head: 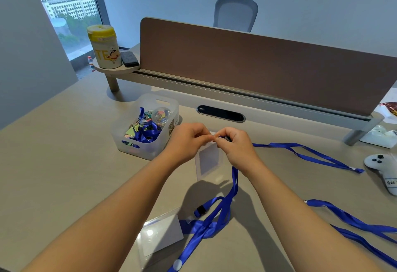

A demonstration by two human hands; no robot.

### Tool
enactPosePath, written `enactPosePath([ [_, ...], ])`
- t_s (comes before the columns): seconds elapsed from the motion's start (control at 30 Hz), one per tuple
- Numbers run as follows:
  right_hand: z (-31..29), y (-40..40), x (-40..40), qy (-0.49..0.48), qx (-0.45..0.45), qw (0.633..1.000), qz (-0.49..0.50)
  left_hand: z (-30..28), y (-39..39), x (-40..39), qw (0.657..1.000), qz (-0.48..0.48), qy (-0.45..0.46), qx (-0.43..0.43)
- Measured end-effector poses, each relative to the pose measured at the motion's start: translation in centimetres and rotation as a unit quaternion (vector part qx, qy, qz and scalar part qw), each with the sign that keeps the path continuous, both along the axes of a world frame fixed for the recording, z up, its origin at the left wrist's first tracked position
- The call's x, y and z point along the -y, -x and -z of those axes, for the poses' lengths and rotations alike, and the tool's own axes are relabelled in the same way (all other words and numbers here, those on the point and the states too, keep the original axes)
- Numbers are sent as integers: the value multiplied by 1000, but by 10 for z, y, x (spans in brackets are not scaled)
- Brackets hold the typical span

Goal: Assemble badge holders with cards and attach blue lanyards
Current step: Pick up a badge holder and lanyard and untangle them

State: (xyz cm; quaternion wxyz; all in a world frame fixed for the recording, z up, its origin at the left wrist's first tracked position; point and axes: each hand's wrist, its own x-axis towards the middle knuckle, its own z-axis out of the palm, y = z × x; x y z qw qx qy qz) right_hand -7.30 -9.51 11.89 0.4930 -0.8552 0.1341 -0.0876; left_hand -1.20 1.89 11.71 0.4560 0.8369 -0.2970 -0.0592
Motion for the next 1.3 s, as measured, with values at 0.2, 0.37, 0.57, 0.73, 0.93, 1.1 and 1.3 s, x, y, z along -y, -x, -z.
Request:
enactPosePath([
  [0.2, 0, 1, 1, -22, 14, 1000, 0, -1, -1, 2, 998, 6, 37, -45],
  [0.37, -1, 1, 4, -34, 16, 999, -15, 2, -1, 4, 981, 15, 120, -152],
  [0.57, -1, -1, 11, -63, 19, 998, 0, 2, -2, 1, 970, -2, 155, -187],
  [0.73, -8, -5, 13, -134, 12, 990, 37, -1, 2, 3, 975, 39, 129, -175],
  [0.93, -22, -12, 20, -206, 4, 978, 44, 7, -6, 10, 990, -16, 74, -121],
  [1.1, -26, -17, 29, -126, -28, 990, 55, 0, -12, 15, 993, -82, 68, 51],
  [1.3, -28, -24, 34, 32, -67, 997, 21, 0, -16, 16, 950, -60, -34, 306],
])
